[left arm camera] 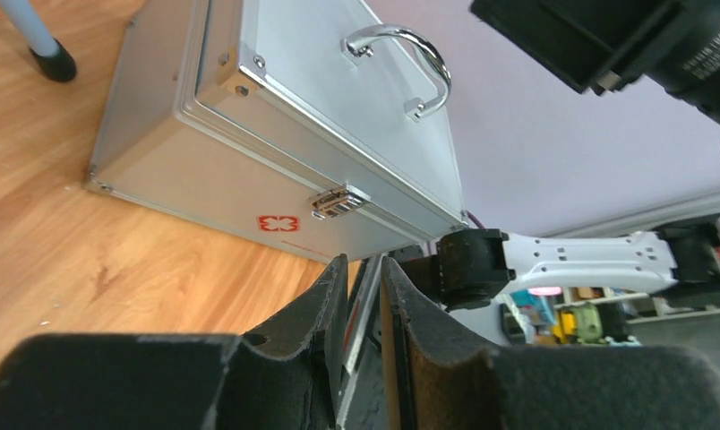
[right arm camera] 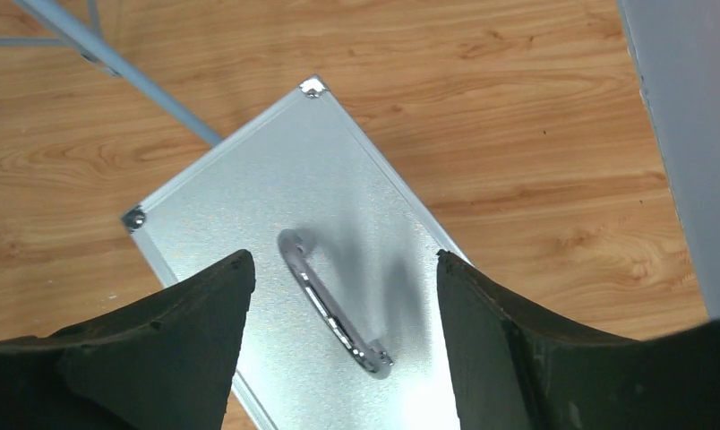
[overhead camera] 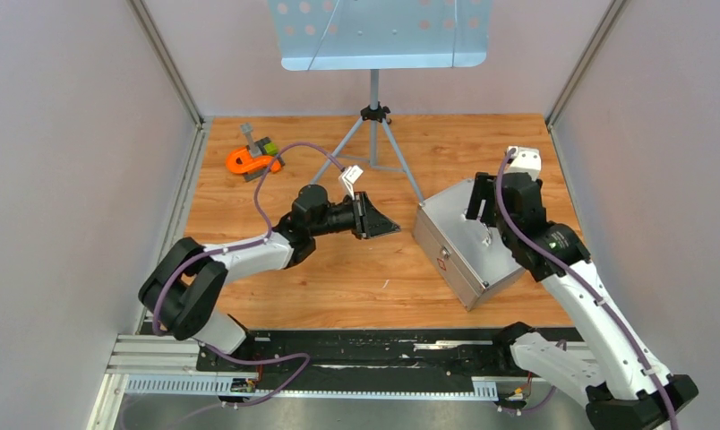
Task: Organize the medicine kit
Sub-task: Adjust the medicine box at the center of the board.
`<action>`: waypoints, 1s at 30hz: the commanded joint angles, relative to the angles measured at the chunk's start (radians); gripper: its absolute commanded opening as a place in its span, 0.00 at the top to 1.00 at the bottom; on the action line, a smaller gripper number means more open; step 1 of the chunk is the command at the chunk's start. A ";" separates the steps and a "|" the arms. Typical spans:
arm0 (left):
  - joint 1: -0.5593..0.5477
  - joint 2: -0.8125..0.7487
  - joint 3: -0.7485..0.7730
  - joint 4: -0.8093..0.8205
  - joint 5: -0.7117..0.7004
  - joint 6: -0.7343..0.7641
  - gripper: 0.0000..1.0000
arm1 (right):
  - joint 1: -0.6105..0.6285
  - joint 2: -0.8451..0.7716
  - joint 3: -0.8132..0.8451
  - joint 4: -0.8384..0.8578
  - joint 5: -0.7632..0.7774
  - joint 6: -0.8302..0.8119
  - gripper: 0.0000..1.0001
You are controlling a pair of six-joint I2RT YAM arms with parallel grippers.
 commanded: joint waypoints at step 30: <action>0.002 -0.164 0.084 -0.388 -0.081 0.225 0.72 | -0.215 -0.131 -0.238 0.157 -1.003 -0.878 1.00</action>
